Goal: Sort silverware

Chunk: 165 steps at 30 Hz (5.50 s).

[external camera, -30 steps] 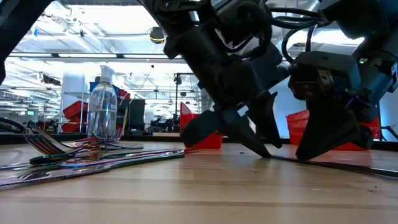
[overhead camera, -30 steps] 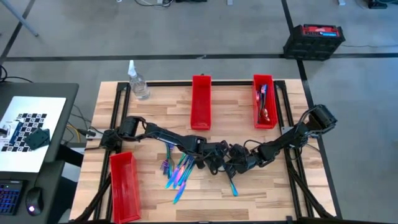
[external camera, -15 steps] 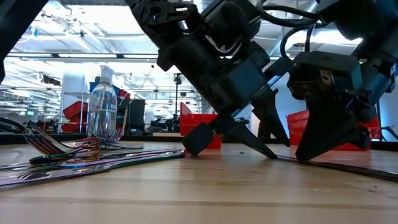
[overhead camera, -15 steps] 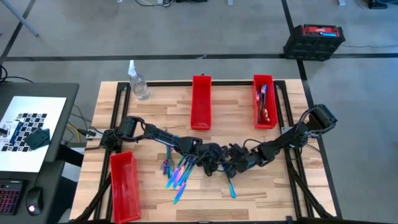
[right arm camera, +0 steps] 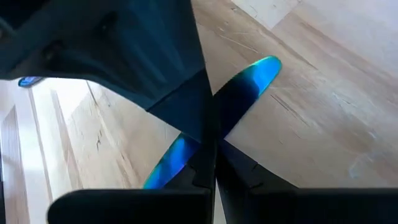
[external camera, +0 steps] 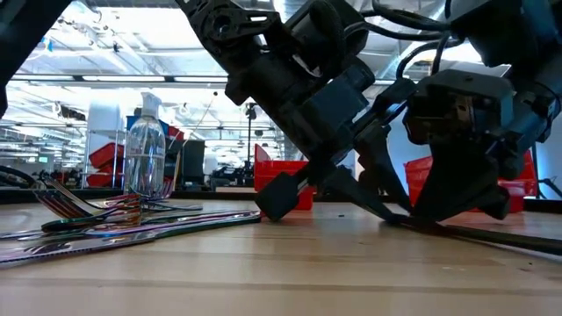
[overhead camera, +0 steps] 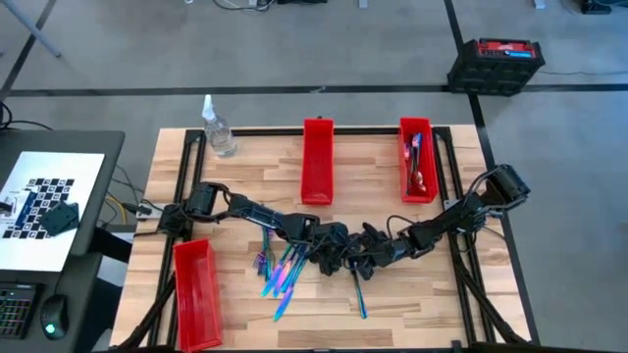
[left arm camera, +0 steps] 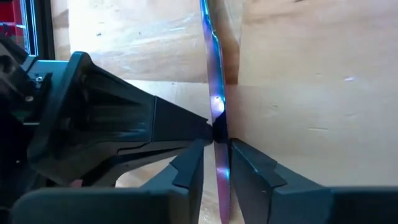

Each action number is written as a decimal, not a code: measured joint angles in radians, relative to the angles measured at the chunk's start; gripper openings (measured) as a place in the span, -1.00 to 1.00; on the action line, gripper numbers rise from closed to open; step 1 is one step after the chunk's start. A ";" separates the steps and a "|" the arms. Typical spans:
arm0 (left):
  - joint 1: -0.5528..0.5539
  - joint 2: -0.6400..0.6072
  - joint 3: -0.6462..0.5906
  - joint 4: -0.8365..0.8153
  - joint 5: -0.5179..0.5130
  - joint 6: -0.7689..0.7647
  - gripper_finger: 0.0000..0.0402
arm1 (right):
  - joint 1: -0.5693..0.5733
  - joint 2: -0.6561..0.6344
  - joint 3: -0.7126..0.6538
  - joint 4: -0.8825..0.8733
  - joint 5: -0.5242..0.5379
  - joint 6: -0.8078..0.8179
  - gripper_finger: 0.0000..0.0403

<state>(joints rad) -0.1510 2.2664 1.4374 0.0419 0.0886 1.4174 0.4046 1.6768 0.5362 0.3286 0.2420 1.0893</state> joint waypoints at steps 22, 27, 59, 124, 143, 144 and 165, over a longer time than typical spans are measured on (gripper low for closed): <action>-0.033 -0.005 0.058 -0.068 -0.037 -0.260 -1.00 | 0.012 -0.055 0.001 -0.093 -0.022 -0.053 -1.00; -0.031 -0.053 0.055 -0.107 -0.057 -0.398 -1.00 | 0.032 -0.166 0.005 -0.233 -0.004 -0.063 -1.00; 0.027 -0.569 0.055 -0.392 -0.440 -1.069 -1.00 | 0.163 -0.621 0.003 -0.815 0.364 0.116 -1.00; 0.006 -0.477 0.152 -0.919 -0.263 -1.434 -0.06 | 0.103 -0.349 0.003 -0.116 0.222 -0.298 -1.00; -0.263 -0.536 -0.016 -0.912 -0.447 -1.919 -0.12 | -0.121 0.313 0.481 0.067 -0.126 -0.755 -1.00; -0.267 -0.536 -0.020 -0.911 -0.450 -1.930 -0.12 | -0.126 0.333 0.502 0.066 -0.128 -0.758 -1.00; -0.284 -0.536 -0.021 -0.904 -0.473 -1.950 -0.12 | -0.141 0.432 0.574 -0.027 -0.160 -0.749 -1.00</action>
<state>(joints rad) -0.4355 1.7309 1.4162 -0.8623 -0.3847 -0.5322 0.2631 2.1091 1.1106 0.3019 0.0823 0.3405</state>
